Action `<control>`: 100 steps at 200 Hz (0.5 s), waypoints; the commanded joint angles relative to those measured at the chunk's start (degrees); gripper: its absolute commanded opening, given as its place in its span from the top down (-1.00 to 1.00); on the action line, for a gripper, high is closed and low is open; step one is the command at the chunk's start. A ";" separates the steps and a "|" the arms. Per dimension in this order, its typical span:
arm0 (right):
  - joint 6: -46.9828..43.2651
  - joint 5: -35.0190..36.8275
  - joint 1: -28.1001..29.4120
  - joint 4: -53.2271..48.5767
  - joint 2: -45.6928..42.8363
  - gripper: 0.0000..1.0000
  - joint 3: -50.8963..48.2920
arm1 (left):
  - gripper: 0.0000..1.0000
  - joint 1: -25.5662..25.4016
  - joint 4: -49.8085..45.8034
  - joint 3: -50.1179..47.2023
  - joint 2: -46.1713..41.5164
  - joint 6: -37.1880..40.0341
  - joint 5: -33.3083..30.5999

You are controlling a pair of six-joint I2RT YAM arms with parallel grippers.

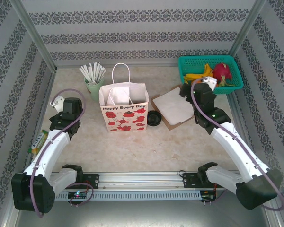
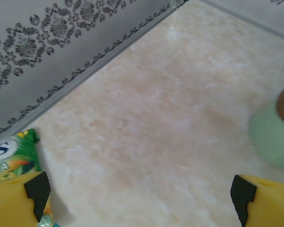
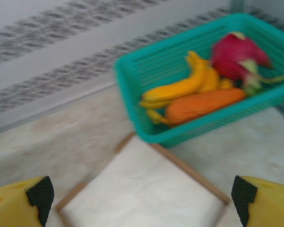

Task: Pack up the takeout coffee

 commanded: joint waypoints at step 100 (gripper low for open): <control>-13.83 -19.94 -22.20 17.08 14.90 -0.96 -17.32 | -0.99 4.32 49.22 -17.86 14.66 25.63 20.77</control>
